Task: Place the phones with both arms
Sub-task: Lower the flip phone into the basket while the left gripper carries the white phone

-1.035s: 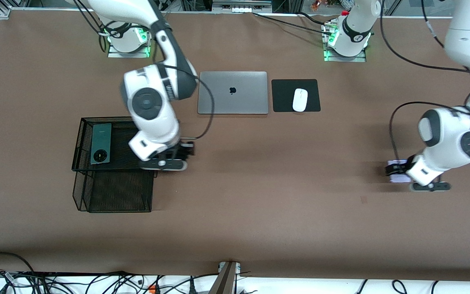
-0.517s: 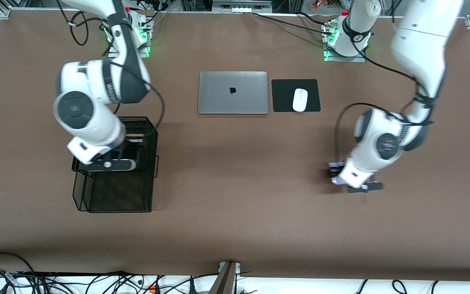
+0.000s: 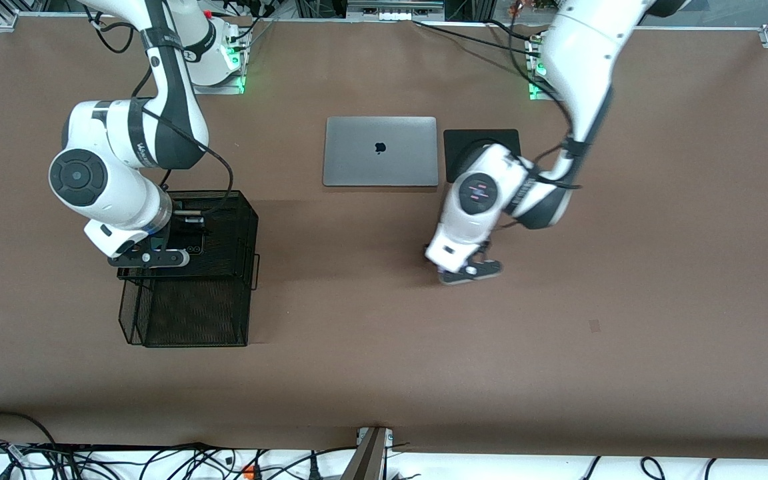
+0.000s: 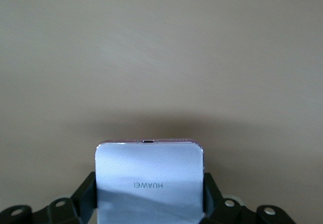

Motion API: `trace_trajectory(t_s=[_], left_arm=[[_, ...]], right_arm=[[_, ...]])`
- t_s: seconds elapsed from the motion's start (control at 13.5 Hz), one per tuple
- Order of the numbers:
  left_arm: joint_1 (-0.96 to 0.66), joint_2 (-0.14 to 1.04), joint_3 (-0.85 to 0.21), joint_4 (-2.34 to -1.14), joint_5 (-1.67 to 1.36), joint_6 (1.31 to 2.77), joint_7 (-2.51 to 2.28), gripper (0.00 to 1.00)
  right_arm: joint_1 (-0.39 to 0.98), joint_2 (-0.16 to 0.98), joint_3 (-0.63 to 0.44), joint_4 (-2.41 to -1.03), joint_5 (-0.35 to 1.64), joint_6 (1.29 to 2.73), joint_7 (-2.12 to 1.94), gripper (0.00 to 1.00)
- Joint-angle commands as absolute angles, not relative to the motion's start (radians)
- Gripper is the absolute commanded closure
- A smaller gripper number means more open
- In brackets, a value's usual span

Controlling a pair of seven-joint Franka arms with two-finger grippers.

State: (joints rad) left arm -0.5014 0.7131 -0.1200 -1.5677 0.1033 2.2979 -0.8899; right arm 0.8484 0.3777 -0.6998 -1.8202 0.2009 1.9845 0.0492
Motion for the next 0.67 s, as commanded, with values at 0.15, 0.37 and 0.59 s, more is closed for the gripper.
trace_trajectory(t_s=[0.15, 0.37, 0.59], left_arm=[[-0.649, 0.885, -0.089, -1.312, 0.089, 2.266, -0.982, 1.00], [-0.748, 0.960, -0.046, -1.194, 0.094, 2.266, -1.014, 1.00], [-0.850, 1.002, 0.034, -1.152, 0.092, 2.266, -1.022, 1.00]], right_arm=[[0.867, 0.347, -0.689, -1.956, 0.278, 2.167, 0.054, 1.00], [0.867, 0.367, -0.683, -1.956, 0.320, 2.203, 0.054, 1.00], [0.867, 0.380, -0.681, -1.954, 0.348, 2.215, 0.054, 1.00]])
